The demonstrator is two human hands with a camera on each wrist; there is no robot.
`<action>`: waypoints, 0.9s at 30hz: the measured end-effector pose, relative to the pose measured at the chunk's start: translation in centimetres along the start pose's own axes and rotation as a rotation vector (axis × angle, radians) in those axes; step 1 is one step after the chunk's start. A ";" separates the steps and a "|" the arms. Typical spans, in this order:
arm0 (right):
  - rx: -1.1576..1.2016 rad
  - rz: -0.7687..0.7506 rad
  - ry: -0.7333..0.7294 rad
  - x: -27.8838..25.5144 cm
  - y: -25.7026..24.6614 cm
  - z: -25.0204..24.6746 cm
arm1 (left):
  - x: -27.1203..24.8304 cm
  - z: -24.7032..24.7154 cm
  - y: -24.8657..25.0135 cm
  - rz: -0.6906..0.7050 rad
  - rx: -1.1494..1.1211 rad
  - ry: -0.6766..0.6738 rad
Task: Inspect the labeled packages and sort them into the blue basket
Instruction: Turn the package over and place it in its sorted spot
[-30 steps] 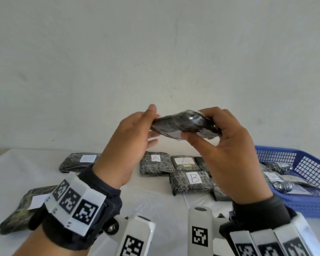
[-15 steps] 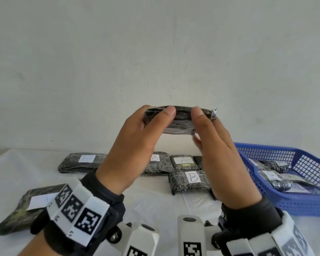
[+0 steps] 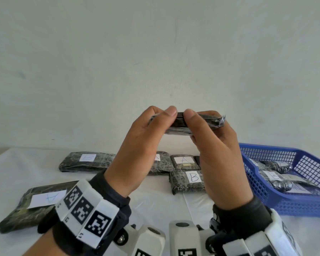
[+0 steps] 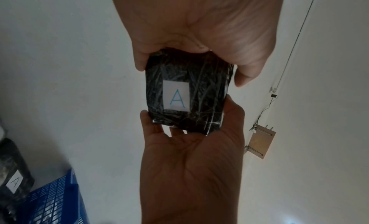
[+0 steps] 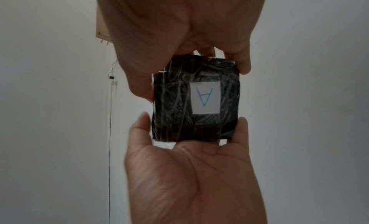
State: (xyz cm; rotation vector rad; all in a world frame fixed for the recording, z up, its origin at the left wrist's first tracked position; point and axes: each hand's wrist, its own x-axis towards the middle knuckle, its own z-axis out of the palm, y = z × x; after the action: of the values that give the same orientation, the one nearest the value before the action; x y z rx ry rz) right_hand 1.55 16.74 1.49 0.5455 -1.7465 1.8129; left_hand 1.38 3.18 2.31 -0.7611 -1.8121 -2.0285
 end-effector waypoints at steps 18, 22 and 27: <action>-0.090 0.014 -0.111 0.0 0.4 -1.0 | 0.2 -0.7 -0.1 -0.104 -0.090 0.034; 0.033 0.104 -0.063 0.1 -0.1 -0.5 | 0.2 -0.4 -0.1 -0.097 -0.019 -0.015; 0.006 0.094 -0.008 0.0 0.0 -0.3 | 0.0 0.0 0.0 -0.073 0.017 -0.019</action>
State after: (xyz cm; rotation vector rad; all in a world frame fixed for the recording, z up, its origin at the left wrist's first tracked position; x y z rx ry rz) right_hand 1.56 17.06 1.44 0.4807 -1.7999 1.8834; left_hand 1.37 3.19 2.35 -0.7216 -1.8920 -2.0548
